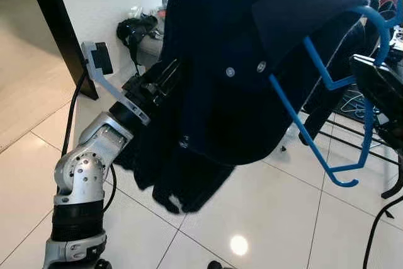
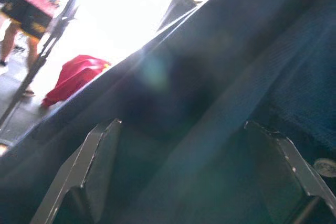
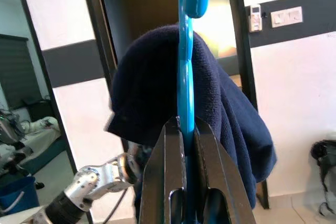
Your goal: Hang hanger
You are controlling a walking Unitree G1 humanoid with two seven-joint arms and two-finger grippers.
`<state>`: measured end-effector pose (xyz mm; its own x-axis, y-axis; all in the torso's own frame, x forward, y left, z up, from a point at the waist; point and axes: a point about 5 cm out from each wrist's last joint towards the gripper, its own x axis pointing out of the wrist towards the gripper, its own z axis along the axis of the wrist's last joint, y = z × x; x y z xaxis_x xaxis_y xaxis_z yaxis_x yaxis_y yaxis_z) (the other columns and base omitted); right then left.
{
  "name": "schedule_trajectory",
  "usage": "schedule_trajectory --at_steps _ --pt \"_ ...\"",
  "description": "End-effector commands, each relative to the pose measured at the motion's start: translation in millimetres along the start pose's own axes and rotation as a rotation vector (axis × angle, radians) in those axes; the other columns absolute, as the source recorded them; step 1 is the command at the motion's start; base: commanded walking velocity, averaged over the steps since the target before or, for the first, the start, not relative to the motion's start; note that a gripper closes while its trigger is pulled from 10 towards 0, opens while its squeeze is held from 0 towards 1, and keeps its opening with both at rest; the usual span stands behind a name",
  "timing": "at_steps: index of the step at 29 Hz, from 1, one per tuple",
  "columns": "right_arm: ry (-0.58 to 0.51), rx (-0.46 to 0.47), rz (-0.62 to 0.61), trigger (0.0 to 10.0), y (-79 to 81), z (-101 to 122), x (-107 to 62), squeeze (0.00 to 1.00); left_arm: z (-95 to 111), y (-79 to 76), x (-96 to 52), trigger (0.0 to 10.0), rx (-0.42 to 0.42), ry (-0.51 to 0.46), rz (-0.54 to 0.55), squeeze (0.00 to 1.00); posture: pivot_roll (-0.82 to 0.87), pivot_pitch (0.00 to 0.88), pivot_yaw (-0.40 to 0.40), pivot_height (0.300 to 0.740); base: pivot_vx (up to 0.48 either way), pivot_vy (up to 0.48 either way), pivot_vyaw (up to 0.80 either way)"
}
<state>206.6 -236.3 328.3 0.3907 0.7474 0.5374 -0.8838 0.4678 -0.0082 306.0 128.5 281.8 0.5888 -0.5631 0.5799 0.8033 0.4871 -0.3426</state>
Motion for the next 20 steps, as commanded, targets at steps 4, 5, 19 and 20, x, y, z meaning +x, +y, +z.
schedule_trajectory --at_steps 4,5,19,20 --pt "-0.022 -0.064 -0.032 10.0 -0.2 10.6 2.5 0.00 -5.5 -11.1 4.6 10.0 -0.021 0.004 -0.064 0.00 -0.08 0.174 -0.027 0.740 0.000 0.000 0.00" --pt "-0.022 -0.064 -0.032 10.0 -0.2 10.6 2.5 0.00 -5.5 -11.1 4.6 10.0 -0.021 0.004 -0.064 0.00 -0.08 0.174 -0.027 0.740 0.000 0.000 0.00" --pt "-0.068 -0.097 -0.140 10.0 -19.4 16.6 10.9 0.00 -29.2 -42.9 -6.2 0.0 -0.155 0.126 -0.282 0.00 -0.08 0.186 -0.033 0.740 0.000 0.000 0.00" --pt "-0.067 -0.096 -0.132 10.0 -18.6 16.9 11.9 0.00 -33.8 -40.8 -4.2 0.0 -0.129 0.141 -0.256 0.00 -0.08 0.188 -0.032 0.740 0.000 0.000 0.00"
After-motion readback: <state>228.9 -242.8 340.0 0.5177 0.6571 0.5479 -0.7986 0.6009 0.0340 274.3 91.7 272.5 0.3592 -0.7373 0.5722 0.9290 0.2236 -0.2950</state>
